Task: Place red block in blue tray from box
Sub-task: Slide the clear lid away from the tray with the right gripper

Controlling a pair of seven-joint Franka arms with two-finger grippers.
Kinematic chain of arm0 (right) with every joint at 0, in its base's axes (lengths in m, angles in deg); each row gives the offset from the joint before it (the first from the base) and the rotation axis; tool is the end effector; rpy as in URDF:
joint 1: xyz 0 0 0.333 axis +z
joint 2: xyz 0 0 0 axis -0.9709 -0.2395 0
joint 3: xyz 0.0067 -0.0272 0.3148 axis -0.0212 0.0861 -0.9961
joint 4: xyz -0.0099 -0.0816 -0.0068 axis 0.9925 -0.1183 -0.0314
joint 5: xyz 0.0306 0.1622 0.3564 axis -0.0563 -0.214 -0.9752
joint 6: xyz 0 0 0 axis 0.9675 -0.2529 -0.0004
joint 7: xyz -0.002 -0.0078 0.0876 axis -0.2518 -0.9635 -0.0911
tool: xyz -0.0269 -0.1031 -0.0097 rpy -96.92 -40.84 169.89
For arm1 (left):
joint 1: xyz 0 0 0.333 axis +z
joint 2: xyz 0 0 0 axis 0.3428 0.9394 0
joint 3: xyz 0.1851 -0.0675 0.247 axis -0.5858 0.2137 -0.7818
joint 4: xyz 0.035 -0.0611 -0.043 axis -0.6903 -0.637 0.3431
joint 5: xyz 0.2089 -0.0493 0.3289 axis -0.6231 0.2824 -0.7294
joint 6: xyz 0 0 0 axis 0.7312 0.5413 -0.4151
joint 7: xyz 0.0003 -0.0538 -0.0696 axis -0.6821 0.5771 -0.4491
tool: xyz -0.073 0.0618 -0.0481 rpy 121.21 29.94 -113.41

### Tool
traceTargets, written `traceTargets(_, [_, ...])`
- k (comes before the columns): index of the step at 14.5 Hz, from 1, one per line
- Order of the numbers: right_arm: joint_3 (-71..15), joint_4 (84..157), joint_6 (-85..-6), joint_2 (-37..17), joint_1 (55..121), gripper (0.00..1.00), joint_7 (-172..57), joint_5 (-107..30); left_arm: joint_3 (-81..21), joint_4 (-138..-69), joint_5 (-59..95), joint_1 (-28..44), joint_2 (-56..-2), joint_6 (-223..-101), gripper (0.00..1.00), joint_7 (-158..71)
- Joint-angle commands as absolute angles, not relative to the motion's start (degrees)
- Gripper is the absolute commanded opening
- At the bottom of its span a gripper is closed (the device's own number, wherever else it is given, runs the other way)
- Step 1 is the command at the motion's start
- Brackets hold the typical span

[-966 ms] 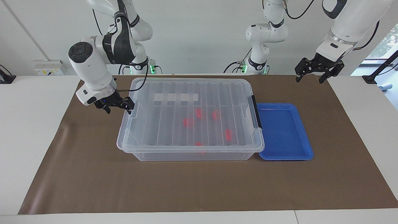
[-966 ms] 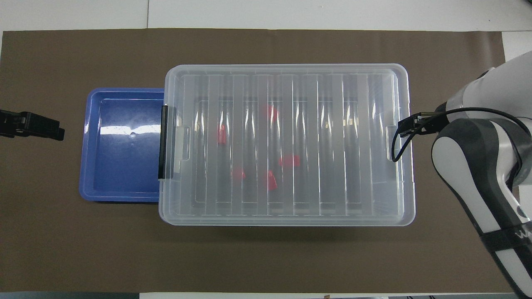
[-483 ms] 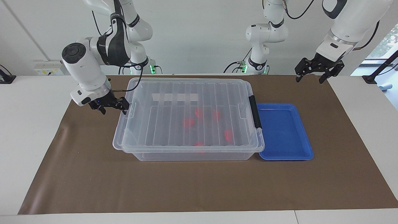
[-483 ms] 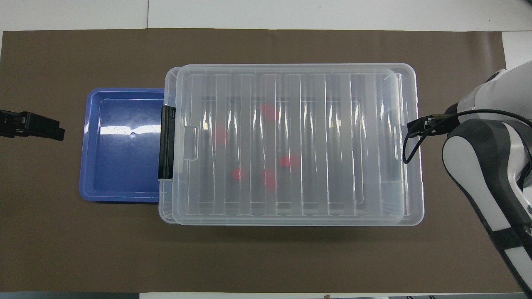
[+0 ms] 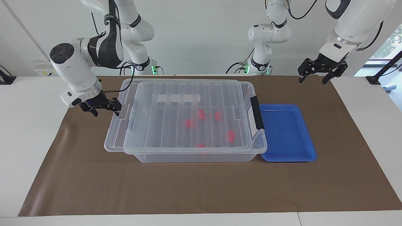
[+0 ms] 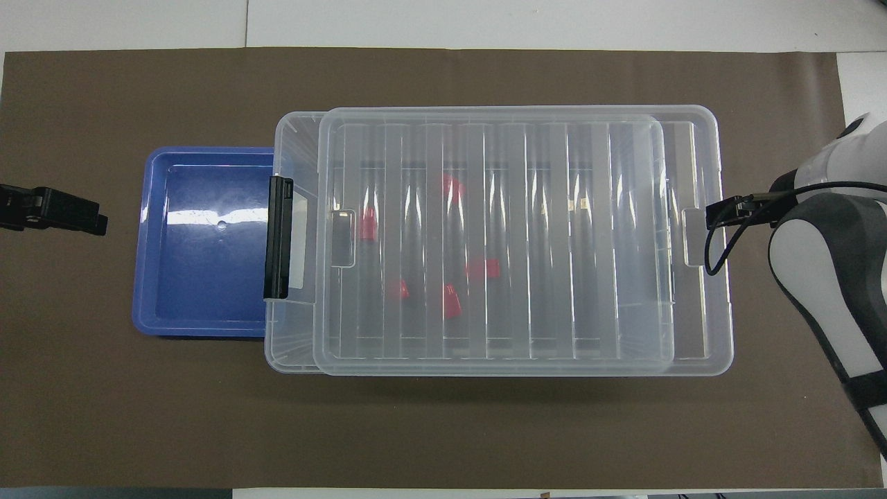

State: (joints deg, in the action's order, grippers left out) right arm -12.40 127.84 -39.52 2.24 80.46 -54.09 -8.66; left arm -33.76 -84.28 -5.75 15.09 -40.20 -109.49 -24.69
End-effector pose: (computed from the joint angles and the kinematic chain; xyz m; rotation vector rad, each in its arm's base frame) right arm 0.5667 -0.0379 0.4593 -3.1361 -0.0239 0.0468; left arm 0.5362 -0.0458 0.6362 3.1066 -0.2262 -0.0623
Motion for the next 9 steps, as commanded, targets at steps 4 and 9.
traceTargets(4, [-7.9, 129.6, -42.2, 3.3, 80.2, 1.00, -63.3, -9.1, -34.1, -85.5, -5.4, 15.0, -41.4, -108.3, 1.00, -24.5])
traceTargets(9, [-4.8, 129.4, -42.2, 3.2, 80.2, 1.00, -69.1, -9.1, -34.0, -85.7, -5.4, 14.9, -41.4, -108.7, 1.00, -24.5])
